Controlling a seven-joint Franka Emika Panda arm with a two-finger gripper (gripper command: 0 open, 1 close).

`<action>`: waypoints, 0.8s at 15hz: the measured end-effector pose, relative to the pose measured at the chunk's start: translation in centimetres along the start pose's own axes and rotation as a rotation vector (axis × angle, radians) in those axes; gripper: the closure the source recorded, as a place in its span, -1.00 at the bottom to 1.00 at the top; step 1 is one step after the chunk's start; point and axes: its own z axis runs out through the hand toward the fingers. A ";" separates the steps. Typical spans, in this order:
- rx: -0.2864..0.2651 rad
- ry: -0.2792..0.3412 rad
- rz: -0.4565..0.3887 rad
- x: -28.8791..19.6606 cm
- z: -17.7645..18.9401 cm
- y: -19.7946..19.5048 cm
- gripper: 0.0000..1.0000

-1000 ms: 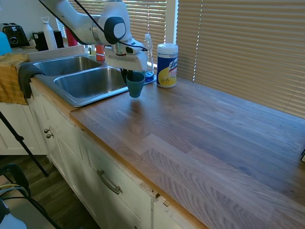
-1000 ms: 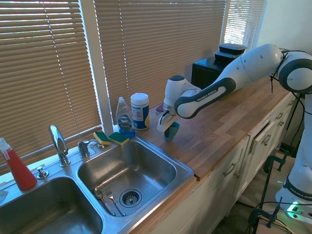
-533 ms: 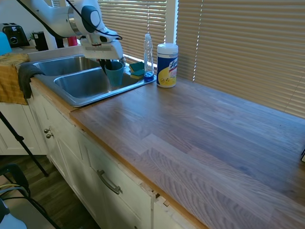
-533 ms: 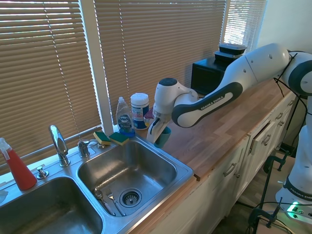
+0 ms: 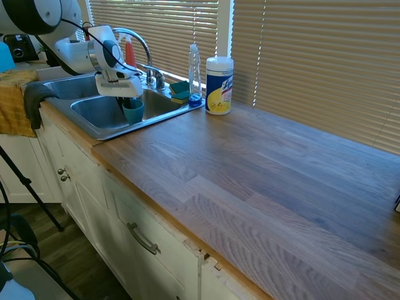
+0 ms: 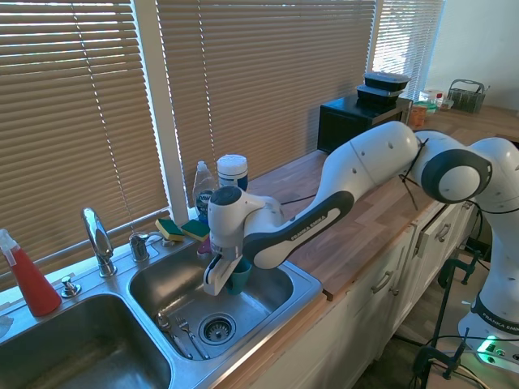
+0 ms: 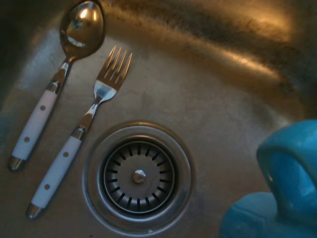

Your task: Put the mug in the sink

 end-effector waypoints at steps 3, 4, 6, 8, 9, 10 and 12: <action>-0.034 -0.026 0.019 0.1 5.3 -0.7 1.00; -0.042 -0.032 0.026 0.3 6.8 -0.9 1.00; -0.055 -0.042 0.036 0.4 8.8 -1.2 1.00; -0.074 -0.052 0.044 0.5 10.3 -1.4 1.00; -0.085 -0.056 0.047 0.5 10.8 -1.5 1.00; -0.094 -0.059 0.050 0.7 11.2 -1.5 1.00; -0.103 -0.061 0.056 0.9 11.4 -1.7 -1.00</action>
